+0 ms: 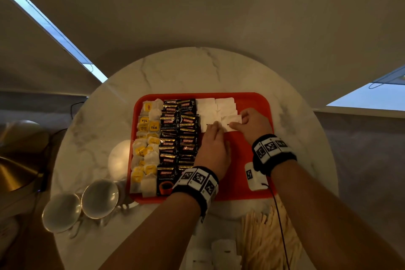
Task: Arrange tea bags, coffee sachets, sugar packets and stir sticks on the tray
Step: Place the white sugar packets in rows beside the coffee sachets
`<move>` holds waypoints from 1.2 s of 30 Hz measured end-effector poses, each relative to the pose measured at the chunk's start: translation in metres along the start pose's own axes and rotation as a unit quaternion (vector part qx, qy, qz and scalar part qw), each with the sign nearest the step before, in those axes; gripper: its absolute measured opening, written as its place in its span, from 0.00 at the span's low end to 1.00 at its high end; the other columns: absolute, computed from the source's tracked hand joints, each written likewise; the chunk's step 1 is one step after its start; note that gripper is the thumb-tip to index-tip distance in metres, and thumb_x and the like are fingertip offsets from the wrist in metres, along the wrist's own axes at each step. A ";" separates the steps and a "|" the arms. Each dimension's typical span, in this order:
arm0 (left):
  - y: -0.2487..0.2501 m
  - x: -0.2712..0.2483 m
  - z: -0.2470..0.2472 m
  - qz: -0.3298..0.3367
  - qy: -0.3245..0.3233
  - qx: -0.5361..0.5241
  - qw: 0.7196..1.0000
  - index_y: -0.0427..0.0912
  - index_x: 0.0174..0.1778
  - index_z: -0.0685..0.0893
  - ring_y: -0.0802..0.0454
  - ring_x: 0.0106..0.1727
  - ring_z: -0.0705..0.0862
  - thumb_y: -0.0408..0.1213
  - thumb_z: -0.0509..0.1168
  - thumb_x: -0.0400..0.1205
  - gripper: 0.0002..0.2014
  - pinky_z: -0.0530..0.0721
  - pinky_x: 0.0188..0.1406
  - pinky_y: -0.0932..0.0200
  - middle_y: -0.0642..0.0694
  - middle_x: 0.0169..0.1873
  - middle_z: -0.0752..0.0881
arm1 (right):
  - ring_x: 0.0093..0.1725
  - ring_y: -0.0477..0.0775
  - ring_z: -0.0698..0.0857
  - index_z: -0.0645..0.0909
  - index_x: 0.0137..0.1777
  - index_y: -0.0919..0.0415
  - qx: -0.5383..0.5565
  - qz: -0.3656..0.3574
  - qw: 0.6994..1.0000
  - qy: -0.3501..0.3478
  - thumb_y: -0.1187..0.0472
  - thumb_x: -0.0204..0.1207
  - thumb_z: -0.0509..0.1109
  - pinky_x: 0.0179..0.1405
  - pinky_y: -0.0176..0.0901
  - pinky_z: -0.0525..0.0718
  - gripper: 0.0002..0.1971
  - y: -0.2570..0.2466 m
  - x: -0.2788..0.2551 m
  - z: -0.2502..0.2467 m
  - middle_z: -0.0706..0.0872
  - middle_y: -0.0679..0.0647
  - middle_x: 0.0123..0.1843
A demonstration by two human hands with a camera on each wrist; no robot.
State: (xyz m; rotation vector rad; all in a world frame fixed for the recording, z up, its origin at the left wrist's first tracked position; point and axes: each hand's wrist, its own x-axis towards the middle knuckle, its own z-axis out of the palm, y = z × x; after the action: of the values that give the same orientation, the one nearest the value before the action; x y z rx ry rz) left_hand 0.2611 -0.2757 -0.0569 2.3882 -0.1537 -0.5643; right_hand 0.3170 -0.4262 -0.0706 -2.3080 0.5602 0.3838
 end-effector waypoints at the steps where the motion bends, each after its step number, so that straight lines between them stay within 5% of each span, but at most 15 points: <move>1: -0.001 0.001 0.002 0.002 -0.010 0.016 1.000 0.36 0.88 0.57 0.47 0.90 0.47 0.39 0.54 0.92 0.29 0.46 0.85 0.60 0.43 0.89 0.53 | 0.48 0.52 0.85 0.81 0.58 0.55 -0.001 -0.004 1.000 0.003 0.54 0.72 0.82 0.51 0.48 0.85 0.18 -0.001 0.000 0.002 0.85 0.50 0.47; 5: -0.007 0.004 0.005 -0.001 -0.010 0.040 0.999 0.34 0.88 0.56 0.45 0.90 0.45 0.39 0.55 0.91 0.30 0.44 0.86 0.57 0.41 0.90 0.51 | 0.46 0.51 0.85 0.81 0.55 0.55 0.002 -0.014 1.000 0.017 0.55 0.72 0.82 0.48 0.46 0.84 0.15 -0.002 0.000 0.010 0.84 0.49 0.46; 10: -0.010 0.006 0.002 0.006 -0.006 0.028 1.000 0.34 0.88 0.60 0.45 0.90 0.49 0.39 0.54 0.92 0.28 0.51 0.89 0.53 0.41 0.89 0.54 | 0.44 0.50 0.83 0.82 0.55 0.56 0.004 -0.010 1.000 0.021 0.54 0.73 0.81 0.47 0.46 0.84 0.15 -0.003 0.001 0.012 0.82 0.47 0.42; 13: -0.006 -0.001 -0.003 0.024 0.003 0.015 1.000 0.36 0.86 0.65 0.44 0.88 0.56 0.39 0.56 0.91 0.26 0.58 0.87 0.54 0.41 0.87 0.59 | 0.48 0.52 0.85 0.81 0.56 0.54 0.004 -0.001 0.999 0.036 0.51 0.72 0.82 0.51 0.50 0.86 0.17 -0.003 -0.004 0.008 0.84 0.50 0.48; 15: -0.005 -0.011 -0.006 0.037 0.017 0.015 0.999 0.37 0.80 0.74 0.42 0.81 0.68 0.39 0.57 0.90 0.22 0.70 0.82 0.50 0.40 0.81 0.70 | 0.49 0.51 0.85 0.81 0.55 0.52 0.009 -0.001 0.999 0.048 0.51 0.73 0.81 0.51 0.48 0.85 0.16 -0.002 -0.019 0.006 0.85 0.49 0.50; 18: -0.008 -0.035 -0.011 0.057 0.019 0.015 0.998 0.39 0.69 0.81 0.44 0.61 0.82 0.40 0.59 0.90 0.15 0.82 0.62 0.50 0.42 0.62 0.83 | 0.47 0.47 0.83 0.82 0.54 0.52 0.029 -0.008 0.999 0.032 0.53 0.77 0.78 0.49 0.41 0.80 0.11 0.000 -0.058 0.007 0.84 0.47 0.48; 21: -0.019 -0.067 -0.012 0.081 -0.022 0.016 0.996 0.42 0.63 0.83 0.47 0.51 0.84 0.43 0.60 0.89 0.12 0.84 0.55 0.48 0.44 0.52 0.86 | 0.46 0.43 0.83 0.83 0.49 0.51 0.032 -0.020 0.999 -0.020 0.54 0.80 0.75 0.46 0.39 0.79 0.04 0.008 -0.108 0.017 0.85 0.43 0.45; 25: -0.042 -0.116 -0.014 0.072 -0.118 0.040 0.990 0.45 0.64 0.84 0.50 0.55 0.85 0.42 0.63 0.89 0.11 0.82 0.56 0.57 0.47 0.56 0.87 | 0.48 0.43 0.86 0.85 0.49 0.49 0.013 -0.029 0.992 -0.120 0.55 0.82 0.72 0.48 0.38 0.83 0.01 0.029 -0.168 0.029 0.88 0.43 0.46; 28: -0.060 -0.150 -0.013 0.044 -0.211 0.099 0.971 0.46 0.64 0.86 0.48 0.59 0.85 0.42 0.66 0.87 0.11 0.83 0.62 0.54 0.47 0.59 0.88 | 0.49 0.43 0.86 0.86 0.48 0.47 -0.034 -0.020 0.977 -0.208 0.55 0.81 0.74 0.53 0.39 0.84 0.01 0.047 -0.208 0.034 0.89 0.42 0.47; 31: -0.072 -0.176 -0.007 0.006 -0.279 0.140 0.950 0.49 0.65 0.86 0.48 0.60 0.86 0.50 0.71 0.83 0.17 0.83 0.64 0.51 0.49 0.59 0.88 | 0.52 0.46 0.85 0.86 0.55 0.48 -0.142 -0.025 0.953 -0.267 0.48 0.76 0.78 0.56 0.43 0.84 0.11 0.067 -0.234 0.042 0.86 0.42 0.50; 36: -0.075 -0.199 0.006 -0.018 -0.290 0.161 0.943 0.50 0.62 0.86 0.47 0.59 0.85 0.47 0.70 0.83 0.13 0.84 0.63 0.48 0.48 0.58 0.87 | 0.53 0.50 0.85 0.86 0.57 0.51 -0.212 -0.045 0.934 -0.282 0.53 0.78 0.76 0.53 0.41 0.81 0.09 0.082 -0.250 0.052 0.84 0.46 0.48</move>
State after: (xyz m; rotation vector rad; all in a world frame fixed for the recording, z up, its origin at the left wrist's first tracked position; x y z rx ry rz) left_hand 0.0762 -0.1715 -0.0382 2.4609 -0.4928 -1.3398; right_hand 0.0547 -0.3719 -0.0490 -2.4429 0.0825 1.1703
